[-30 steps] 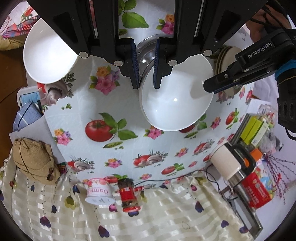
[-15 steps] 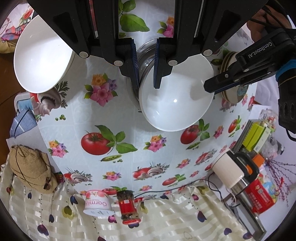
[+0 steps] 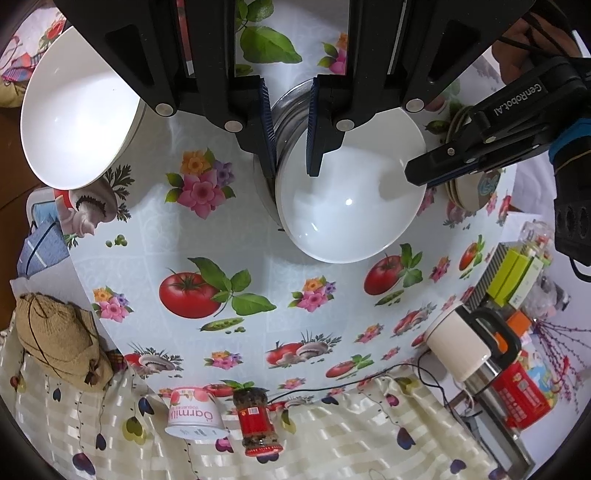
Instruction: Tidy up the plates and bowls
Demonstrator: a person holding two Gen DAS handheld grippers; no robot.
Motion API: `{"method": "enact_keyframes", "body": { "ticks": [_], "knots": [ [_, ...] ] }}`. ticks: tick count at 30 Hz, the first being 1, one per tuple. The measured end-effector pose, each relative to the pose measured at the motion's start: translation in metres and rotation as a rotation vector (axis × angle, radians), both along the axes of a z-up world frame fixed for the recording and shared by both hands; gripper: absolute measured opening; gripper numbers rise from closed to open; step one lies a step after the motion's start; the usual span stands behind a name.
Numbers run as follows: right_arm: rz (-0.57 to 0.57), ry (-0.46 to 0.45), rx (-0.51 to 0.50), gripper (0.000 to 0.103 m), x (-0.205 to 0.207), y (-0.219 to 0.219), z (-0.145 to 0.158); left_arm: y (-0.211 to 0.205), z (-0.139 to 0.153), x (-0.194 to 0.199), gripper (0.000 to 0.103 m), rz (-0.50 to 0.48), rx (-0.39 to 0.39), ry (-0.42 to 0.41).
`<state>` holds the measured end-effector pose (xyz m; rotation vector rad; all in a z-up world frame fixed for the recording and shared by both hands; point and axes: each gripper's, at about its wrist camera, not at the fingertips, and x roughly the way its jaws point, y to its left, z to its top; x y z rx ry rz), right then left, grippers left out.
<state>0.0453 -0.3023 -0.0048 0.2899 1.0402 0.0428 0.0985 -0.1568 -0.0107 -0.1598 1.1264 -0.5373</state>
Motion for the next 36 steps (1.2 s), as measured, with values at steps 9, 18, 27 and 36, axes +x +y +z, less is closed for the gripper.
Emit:
{"method": "enact_keyframes", "body": {
  "ticks": [9, 18, 27, 36],
  "knots": [
    [-0.006, -0.03, -0.013, 0.026, -0.004, -0.003, 0.008, 0.004, 0.007, -0.004, 0.015, 0.011, 0.007, -0.044],
    [-0.017, -0.061, -0.017, 0.029, -0.014, -0.009, 0.021, 0.009, 0.018, -0.009, 0.015, 0.034, 0.013, -0.078],
    [-0.013, -0.105, -0.039, 0.031, -0.027, -0.006, 0.039, 0.004, 0.037, -0.02, 0.015, 0.021, 0.01, -0.125],
    [-0.018, -0.128, -0.033, 0.033, -0.038, -0.01, 0.046, -0.007, 0.048, -0.028, 0.015, 0.006, 0.018, -0.151]
  ]
}}
